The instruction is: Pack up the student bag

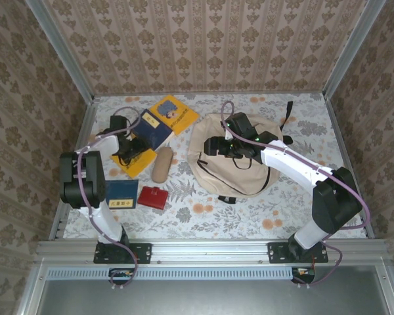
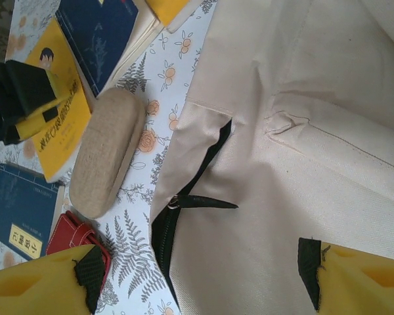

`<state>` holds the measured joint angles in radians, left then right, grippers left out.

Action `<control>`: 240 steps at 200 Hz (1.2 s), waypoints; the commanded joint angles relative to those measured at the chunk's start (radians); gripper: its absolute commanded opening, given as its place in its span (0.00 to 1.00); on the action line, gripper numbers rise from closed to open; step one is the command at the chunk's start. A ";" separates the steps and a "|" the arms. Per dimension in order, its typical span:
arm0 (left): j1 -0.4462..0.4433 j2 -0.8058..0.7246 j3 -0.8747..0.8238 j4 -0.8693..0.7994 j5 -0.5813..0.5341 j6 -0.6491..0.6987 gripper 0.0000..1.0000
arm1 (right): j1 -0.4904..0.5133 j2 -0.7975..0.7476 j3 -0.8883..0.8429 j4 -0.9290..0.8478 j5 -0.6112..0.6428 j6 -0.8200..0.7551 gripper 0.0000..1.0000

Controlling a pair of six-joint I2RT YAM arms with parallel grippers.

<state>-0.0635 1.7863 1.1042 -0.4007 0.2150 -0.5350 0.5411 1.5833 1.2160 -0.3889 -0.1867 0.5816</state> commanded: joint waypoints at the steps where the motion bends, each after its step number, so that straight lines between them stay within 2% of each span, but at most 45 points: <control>1: -0.062 0.005 -0.084 -0.139 0.029 -0.046 0.71 | -0.001 0.001 0.017 -0.012 0.034 0.025 0.81; 36: -0.120 -0.063 -0.103 -0.155 0.032 -0.023 0.69 | 0.012 0.005 0.028 -0.021 0.064 0.040 0.81; 59: -0.105 -0.134 -0.069 -0.181 0.047 -0.010 0.70 | 0.034 0.035 0.071 -0.037 0.080 0.024 0.81; 89: -0.007 -0.247 -0.058 -0.183 0.074 -0.035 0.72 | 0.090 0.155 0.199 -0.062 0.076 -0.019 0.80; 135: 0.181 -0.381 -0.211 -0.117 0.112 -0.108 0.74 | 0.187 0.458 0.505 -0.101 0.091 -0.095 0.75; 166: 0.234 -0.373 -0.265 -0.066 0.180 -0.117 0.71 | 0.217 0.645 0.713 -0.131 0.105 -0.177 0.71; 219: 0.251 -0.273 -0.274 -0.018 0.168 -0.128 0.64 | 0.225 0.863 0.952 -0.182 0.083 -0.268 0.64; 240: 0.249 -0.230 -0.273 0.019 0.194 -0.132 0.54 | 0.224 0.916 1.003 -0.179 0.076 -0.286 0.60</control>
<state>0.1795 1.5177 0.8368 -0.4309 0.3733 -0.6540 0.7662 2.4435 2.1418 -0.5304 -0.1051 0.3500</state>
